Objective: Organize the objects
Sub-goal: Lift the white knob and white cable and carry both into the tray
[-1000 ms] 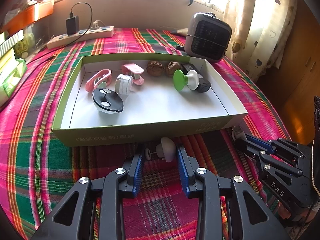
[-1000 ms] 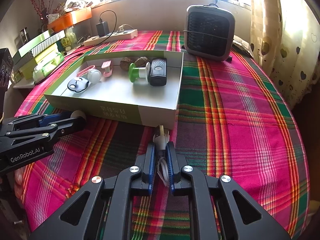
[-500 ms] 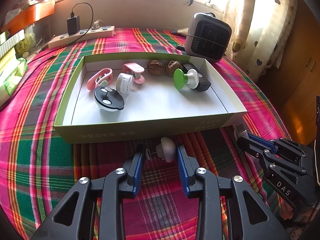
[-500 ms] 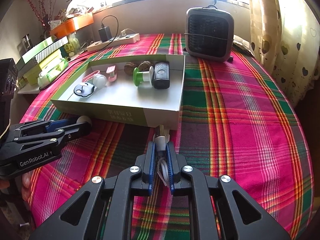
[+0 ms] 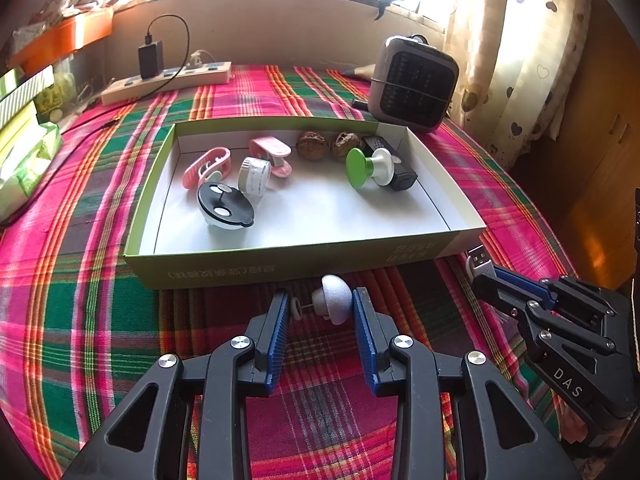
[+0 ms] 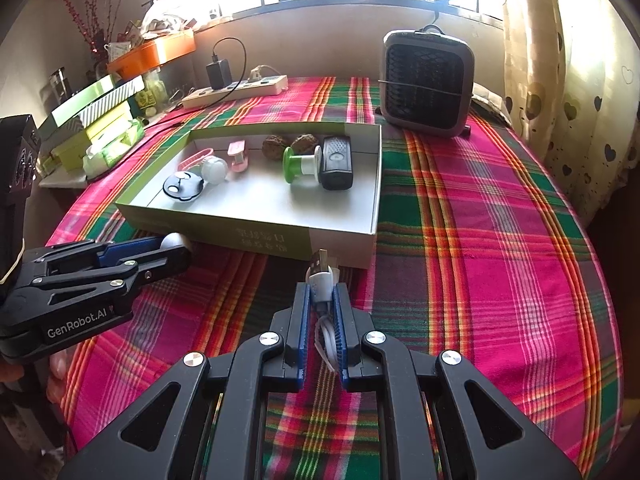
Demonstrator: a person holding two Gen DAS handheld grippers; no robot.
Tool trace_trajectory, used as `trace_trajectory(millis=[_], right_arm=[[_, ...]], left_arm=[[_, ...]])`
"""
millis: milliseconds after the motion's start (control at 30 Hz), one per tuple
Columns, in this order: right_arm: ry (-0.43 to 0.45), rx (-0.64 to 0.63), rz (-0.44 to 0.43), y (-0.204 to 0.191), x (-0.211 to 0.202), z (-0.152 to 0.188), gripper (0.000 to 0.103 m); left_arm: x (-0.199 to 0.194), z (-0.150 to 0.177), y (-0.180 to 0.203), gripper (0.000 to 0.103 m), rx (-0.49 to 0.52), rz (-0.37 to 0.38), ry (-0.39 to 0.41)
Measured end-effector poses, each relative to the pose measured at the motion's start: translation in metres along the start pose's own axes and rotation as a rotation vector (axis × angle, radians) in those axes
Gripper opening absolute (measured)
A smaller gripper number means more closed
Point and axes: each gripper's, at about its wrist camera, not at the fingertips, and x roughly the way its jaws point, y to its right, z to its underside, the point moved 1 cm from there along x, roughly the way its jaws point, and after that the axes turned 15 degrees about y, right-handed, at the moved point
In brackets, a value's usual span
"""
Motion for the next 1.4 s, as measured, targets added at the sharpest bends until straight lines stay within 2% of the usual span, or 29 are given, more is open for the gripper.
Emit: trace_trajectory(millis=[700,1400], right_arm=[[0.056,-0.011,-0.025,-0.018,-0.005,-0.022,0.012],[0.063,-0.02,-0.034,-0.02,0.025,-0.051,0.012]], left_arm=[[-0.017,-0.02,-0.003,0.03,0.008,0.003,0.063],[0.008,-0.048,-0.012,0.03,0.01,0.009,0.066]])
